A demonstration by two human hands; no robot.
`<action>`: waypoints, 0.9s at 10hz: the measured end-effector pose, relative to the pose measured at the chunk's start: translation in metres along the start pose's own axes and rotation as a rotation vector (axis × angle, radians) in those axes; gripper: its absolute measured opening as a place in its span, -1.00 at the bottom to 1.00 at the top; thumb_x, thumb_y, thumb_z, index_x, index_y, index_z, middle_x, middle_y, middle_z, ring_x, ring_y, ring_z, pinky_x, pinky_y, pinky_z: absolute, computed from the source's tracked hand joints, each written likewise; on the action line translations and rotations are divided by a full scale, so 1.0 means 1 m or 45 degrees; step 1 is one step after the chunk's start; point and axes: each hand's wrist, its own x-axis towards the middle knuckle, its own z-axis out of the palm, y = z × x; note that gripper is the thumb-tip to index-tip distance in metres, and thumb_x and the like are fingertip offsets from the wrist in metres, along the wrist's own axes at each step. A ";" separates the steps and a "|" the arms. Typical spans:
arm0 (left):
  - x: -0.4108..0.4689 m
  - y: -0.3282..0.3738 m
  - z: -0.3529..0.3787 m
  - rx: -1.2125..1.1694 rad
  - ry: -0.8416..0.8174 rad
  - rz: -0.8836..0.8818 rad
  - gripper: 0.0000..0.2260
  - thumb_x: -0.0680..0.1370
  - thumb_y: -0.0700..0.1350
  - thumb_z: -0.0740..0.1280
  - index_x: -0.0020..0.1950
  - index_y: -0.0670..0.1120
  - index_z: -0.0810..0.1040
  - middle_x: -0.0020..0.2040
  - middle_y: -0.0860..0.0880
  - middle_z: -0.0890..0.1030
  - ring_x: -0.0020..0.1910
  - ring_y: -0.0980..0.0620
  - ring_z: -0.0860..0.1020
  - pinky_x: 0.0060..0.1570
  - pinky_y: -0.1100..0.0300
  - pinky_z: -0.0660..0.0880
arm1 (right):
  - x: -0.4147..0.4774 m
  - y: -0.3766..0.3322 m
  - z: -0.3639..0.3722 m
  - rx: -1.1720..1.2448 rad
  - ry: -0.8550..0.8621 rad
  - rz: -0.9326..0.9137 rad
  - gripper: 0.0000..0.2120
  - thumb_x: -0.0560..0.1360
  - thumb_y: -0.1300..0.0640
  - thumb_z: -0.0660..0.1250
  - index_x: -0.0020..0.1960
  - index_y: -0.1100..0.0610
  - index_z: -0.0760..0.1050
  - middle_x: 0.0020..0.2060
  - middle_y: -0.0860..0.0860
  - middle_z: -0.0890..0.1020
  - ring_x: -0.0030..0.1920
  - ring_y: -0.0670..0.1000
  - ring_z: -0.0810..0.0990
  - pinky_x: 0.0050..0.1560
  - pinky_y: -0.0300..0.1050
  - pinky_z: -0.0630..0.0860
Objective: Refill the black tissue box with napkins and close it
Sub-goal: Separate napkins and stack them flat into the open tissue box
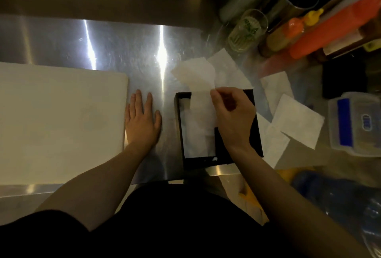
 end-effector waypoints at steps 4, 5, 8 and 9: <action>0.000 -0.007 0.007 0.015 0.062 0.032 -0.49 0.65 0.06 0.03 0.58 -0.06 0.11 0.59 -0.20 0.06 0.57 -0.16 0.01 0.52 -0.07 -0.02 | -0.054 0.048 0.012 -0.596 -0.253 0.175 -0.70 0.55 -0.05 0.32 0.16 0.13 0.53 0.04 0.00 0.52 -0.09 -0.08 0.54 -0.04 -0.18 0.54; 0.000 -0.007 0.008 0.011 0.062 0.023 -0.49 0.64 0.06 0.04 0.58 -0.07 0.12 0.59 -0.20 0.06 0.57 -0.16 0.00 0.52 -0.07 -0.03 | -0.056 0.047 0.014 -0.816 -0.440 0.142 -0.66 0.56 -0.08 0.30 0.17 0.15 0.50 0.07 0.05 0.50 -0.06 0.00 0.55 -0.05 -0.11 0.55; -0.001 -0.006 0.008 -0.004 0.063 0.017 -0.49 0.64 0.06 0.04 0.58 -0.07 0.12 0.59 -0.20 0.06 0.57 -0.16 0.01 0.52 -0.08 -0.01 | -0.055 0.049 0.029 -0.894 -0.381 -0.364 -0.65 0.57 0.08 0.28 0.31 0.17 0.45 0.23 0.17 0.53 0.19 0.11 0.53 0.06 -0.07 0.56; -0.001 -0.005 0.009 -0.003 0.071 0.020 -0.49 0.64 0.06 0.04 0.58 -0.07 0.12 0.59 -0.20 0.06 0.57 -0.16 0.01 0.52 -0.08 -0.01 | -0.054 0.060 0.037 -1.011 -0.544 -0.359 -0.55 0.60 0.03 0.22 0.43 0.18 0.32 0.40 0.22 0.39 0.38 0.18 0.38 0.29 0.04 0.43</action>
